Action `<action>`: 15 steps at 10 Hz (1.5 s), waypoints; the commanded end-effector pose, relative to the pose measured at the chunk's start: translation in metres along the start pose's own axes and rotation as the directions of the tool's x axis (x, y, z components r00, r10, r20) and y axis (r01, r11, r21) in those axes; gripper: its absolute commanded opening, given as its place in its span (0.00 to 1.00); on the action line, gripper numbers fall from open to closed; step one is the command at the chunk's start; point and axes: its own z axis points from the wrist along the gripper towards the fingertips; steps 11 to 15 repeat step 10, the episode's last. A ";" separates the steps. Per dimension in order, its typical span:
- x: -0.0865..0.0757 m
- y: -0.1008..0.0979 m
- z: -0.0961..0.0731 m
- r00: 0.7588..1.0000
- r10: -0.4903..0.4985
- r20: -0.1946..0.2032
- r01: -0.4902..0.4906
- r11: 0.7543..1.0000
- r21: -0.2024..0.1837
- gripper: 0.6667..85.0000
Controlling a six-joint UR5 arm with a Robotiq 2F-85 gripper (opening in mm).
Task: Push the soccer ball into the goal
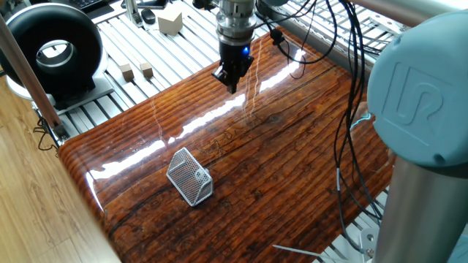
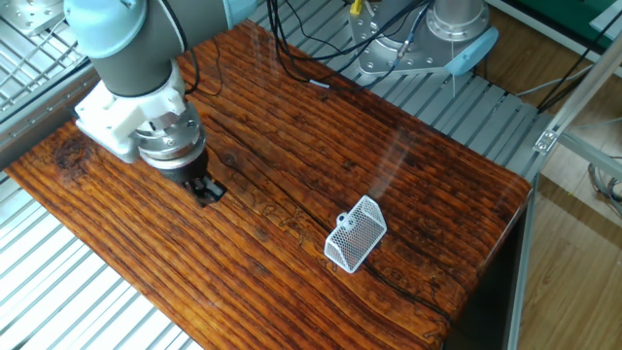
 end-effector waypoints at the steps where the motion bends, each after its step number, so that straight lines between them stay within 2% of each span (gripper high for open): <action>1: -0.012 -0.012 0.008 0.996 -0.089 -0.011 0.089 0.996 0.028 0.00; 2: -0.017 -0.008 0.011 0.994 -0.110 -0.002 0.111 0.994 0.014 0.00; 3: -0.019 -0.010 0.011 0.991 -0.130 0.003 0.130 0.991 0.019 0.00; 5: -0.020 -0.018 0.010 0.992 -0.128 0.005 0.127 0.991 0.050 0.00; 7: -0.028 -0.007 0.010 0.996 -0.073 0.044 0.073 0.997 0.013 0.00; 10: -0.035 -0.005 0.009 0.996 -0.060 0.072 0.060 0.998 -0.001 0.00; 15: -0.035 -0.005 0.009 0.996 -0.060 0.072 0.060 0.998 -0.001 0.00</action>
